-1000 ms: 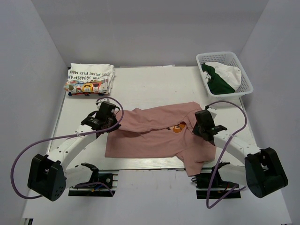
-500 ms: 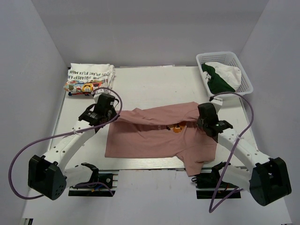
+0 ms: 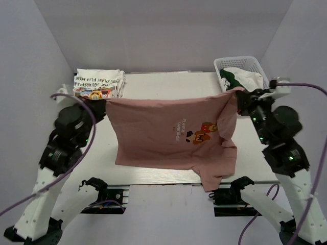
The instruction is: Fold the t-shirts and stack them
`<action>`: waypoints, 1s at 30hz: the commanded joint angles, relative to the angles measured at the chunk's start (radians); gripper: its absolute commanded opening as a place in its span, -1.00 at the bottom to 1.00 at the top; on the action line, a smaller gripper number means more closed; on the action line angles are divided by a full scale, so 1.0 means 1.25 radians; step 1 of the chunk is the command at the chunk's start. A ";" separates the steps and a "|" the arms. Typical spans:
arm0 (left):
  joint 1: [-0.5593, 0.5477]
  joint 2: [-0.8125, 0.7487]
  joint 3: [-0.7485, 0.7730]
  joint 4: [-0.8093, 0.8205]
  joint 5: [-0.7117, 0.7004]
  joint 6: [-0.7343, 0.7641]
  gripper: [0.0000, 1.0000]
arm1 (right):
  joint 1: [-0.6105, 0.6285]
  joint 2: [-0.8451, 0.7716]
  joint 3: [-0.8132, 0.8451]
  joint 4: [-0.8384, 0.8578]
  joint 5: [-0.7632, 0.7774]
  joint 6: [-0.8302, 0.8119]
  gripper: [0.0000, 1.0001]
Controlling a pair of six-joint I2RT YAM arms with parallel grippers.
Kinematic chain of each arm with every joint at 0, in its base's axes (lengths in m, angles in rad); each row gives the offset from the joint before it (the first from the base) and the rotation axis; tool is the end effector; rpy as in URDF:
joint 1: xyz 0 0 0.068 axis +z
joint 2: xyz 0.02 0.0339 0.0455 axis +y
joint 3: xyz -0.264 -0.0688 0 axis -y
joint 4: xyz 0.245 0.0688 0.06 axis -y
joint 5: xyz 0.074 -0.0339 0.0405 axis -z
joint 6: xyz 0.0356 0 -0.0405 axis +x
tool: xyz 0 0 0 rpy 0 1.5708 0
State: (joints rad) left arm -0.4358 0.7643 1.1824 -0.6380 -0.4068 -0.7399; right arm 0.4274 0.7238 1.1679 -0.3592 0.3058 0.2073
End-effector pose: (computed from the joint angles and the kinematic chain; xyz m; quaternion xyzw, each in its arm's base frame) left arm 0.1266 -0.0434 0.4272 -0.2406 0.7364 -0.2084 0.5970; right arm 0.1184 0.0421 0.4569 0.0381 0.6768 0.1293 0.7237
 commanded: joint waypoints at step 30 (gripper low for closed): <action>0.050 0.403 0.244 -0.025 -0.322 0.076 -1.00 | -0.013 0.583 0.487 0.003 -0.014 -0.224 -1.00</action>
State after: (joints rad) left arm -0.4072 1.1389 1.5929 -0.6449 -0.6392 -0.6365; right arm 0.4217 1.3548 1.7954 -0.4057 0.2745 -0.0570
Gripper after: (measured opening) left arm 0.024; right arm 0.070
